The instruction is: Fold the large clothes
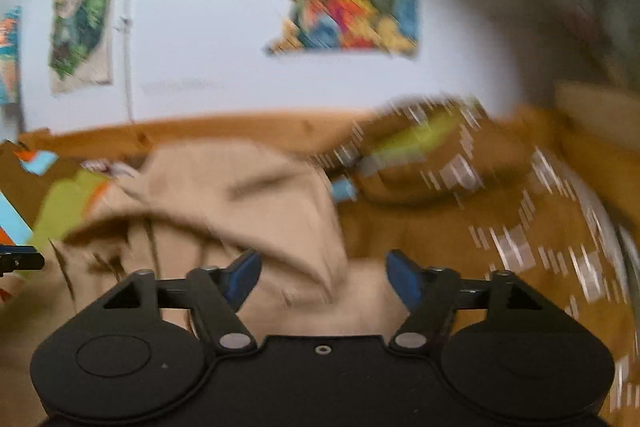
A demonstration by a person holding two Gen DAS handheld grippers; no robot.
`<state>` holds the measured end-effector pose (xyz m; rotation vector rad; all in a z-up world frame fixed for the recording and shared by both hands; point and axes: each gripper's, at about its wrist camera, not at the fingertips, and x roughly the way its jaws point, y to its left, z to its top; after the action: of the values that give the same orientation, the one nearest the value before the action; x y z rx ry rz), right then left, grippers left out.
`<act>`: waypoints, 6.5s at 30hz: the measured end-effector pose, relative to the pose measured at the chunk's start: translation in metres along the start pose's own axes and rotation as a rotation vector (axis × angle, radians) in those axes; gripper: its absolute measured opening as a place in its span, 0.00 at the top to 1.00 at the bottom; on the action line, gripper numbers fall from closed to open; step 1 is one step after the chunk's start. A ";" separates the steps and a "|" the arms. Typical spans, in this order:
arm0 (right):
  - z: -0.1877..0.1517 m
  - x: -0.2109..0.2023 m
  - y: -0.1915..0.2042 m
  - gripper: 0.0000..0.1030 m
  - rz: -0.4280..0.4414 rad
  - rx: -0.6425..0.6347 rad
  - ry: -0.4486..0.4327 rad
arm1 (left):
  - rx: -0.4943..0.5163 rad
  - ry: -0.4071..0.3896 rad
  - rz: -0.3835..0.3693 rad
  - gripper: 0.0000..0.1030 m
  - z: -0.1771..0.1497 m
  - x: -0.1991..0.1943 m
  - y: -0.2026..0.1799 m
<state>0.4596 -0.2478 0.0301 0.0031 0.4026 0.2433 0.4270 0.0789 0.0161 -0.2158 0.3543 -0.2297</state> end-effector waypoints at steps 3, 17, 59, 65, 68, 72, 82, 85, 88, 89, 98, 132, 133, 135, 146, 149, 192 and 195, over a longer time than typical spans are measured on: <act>0.039 0.029 0.004 0.17 0.059 0.040 0.009 | -0.097 0.046 -0.087 0.50 0.020 0.034 -0.006; 0.110 0.174 0.033 0.11 0.218 -0.078 0.391 | -0.197 0.176 -0.233 0.88 -0.004 0.095 0.000; -0.096 -0.100 0.085 0.49 0.241 -0.188 0.287 | -0.354 0.363 -0.080 0.54 -0.093 -0.073 0.034; -0.086 -0.115 0.025 0.41 0.210 0.209 0.246 | -0.331 0.425 -0.015 0.54 -0.090 -0.045 0.025; -0.080 -0.091 0.004 0.43 0.112 0.318 0.284 | -0.342 0.434 0.003 0.54 -0.087 -0.032 0.024; -0.079 -0.042 -0.005 0.55 0.074 0.409 0.329 | -0.331 0.439 0.014 0.54 -0.083 -0.026 0.020; -0.044 0.038 0.021 0.87 0.011 0.290 0.250 | -0.290 0.441 0.051 0.53 -0.076 -0.013 0.013; -0.049 0.033 0.018 0.77 -0.019 0.302 0.249 | -0.288 0.421 0.047 0.49 -0.078 -0.035 0.017; -0.056 0.003 0.025 0.71 -0.061 0.191 0.226 | -0.275 0.367 0.033 0.47 -0.071 -0.052 0.019; -0.058 -0.010 0.026 0.70 -0.077 0.148 0.207 | -0.268 0.336 0.005 0.42 -0.065 -0.056 0.018; -0.043 -0.031 0.096 0.63 0.055 -0.158 0.030 | -0.028 0.297 0.055 0.31 -0.047 -0.020 -0.039; -0.094 -0.087 0.086 0.30 0.055 -0.061 0.068 | -0.033 0.426 0.249 0.02 -0.068 -0.086 -0.028; -0.094 -0.096 0.088 0.28 0.059 -0.072 0.069 | -0.026 0.417 0.248 0.01 -0.066 -0.095 -0.028; -0.095 -0.116 0.090 0.26 0.062 -0.082 0.069 | 0.001 0.395 0.233 0.01 -0.065 -0.122 -0.034; -0.147 -0.269 0.118 0.04 -0.006 -0.048 0.114 | 0.119 0.407 0.085 0.01 -0.114 -0.228 -0.097; -0.168 -0.304 0.127 0.01 -0.022 -0.066 0.142 | 0.192 0.443 0.023 0.01 -0.137 -0.239 -0.120; -0.198 -0.297 0.130 0.06 -0.034 -0.123 0.036 | 0.552 0.445 -0.018 0.60 -0.148 -0.239 -0.179; -0.199 -0.300 0.137 0.06 -0.001 -0.189 0.055 | 0.508 0.456 -0.023 0.60 -0.138 -0.234 -0.175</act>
<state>0.0835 -0.1943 -0.0296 -0.1895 0.4327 0.2797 0.1311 -0.0501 0.0072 0.3411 0.7306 -0.3839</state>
